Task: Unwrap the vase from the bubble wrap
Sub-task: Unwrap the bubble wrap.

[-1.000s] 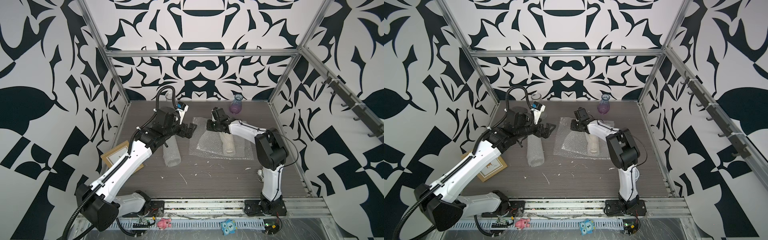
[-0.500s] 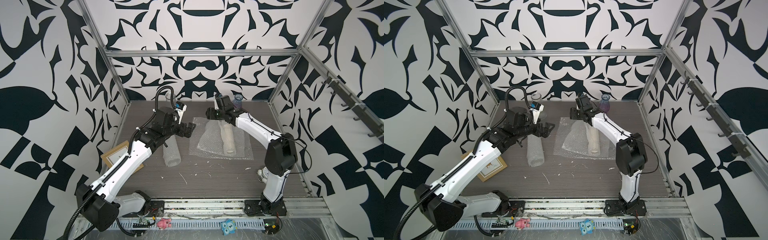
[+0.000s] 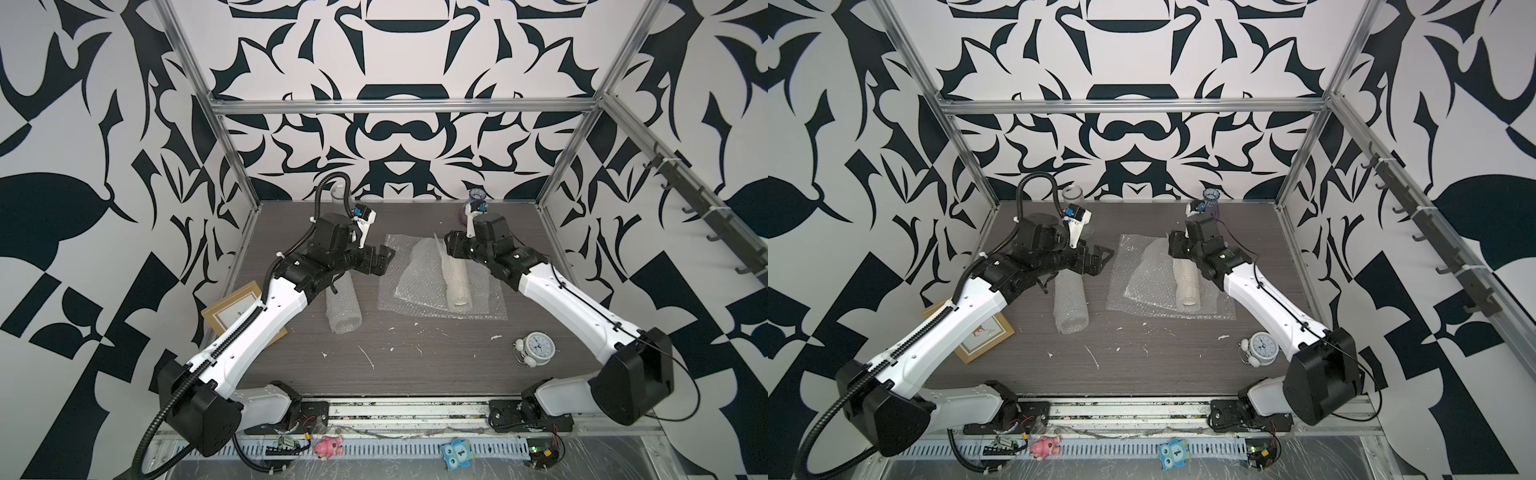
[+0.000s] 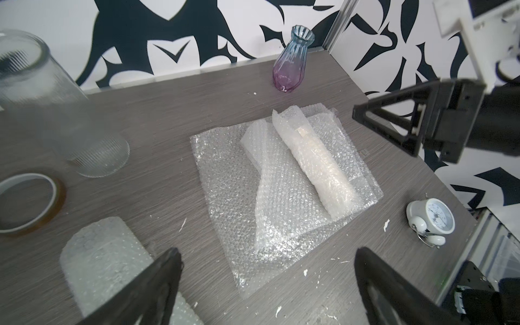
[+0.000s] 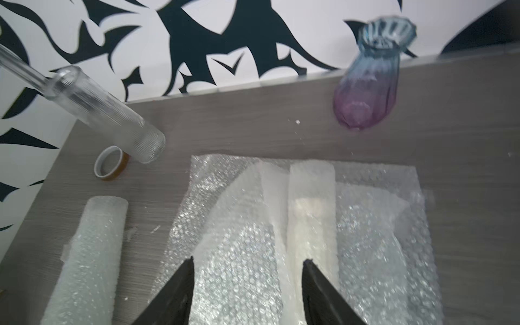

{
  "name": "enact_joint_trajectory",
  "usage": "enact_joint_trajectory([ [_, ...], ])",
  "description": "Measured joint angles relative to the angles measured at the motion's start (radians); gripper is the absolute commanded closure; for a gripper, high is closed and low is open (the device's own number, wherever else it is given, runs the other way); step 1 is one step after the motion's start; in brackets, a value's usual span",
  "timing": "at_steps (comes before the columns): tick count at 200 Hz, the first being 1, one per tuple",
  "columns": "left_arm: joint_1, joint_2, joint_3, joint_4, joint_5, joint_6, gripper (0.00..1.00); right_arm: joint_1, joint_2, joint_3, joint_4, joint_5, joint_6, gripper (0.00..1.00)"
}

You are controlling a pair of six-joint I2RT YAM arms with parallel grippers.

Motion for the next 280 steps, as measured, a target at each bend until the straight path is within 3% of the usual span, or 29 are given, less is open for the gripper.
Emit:
enact_joint_trajectory([
  [34,-0.048,0.058,0.000,0.000,0.026,-0.021,0.01,-0.008,-0.151,-0.233,0.008,0.014,0.109,0.40],
  [83,-0.220,0.135,0.001,0.002,0.029,-0.023,0.01,-0.054,-0.359,-0.517,0.084,0.004,0.283,0.47],
  [142,-0.366,0.241,0.014,-0.033,0.029,-0.023,0.01,-0.098,-0.412,-0.642,0.159,-0.065,0.436,0.50],
  [180,-0.403,0.243,0.026,-0.038,0.027,-0.022,0.01,-0.157,-0.388,-0.690,0.259,-0.129,0.520,0.51],
  [280,-0.404,0.243,0.029,-0.043,0.017,-0.021,0.01,-0.261,-0.129,-0.702,0.580,-0.279,0.780,0.40],
])
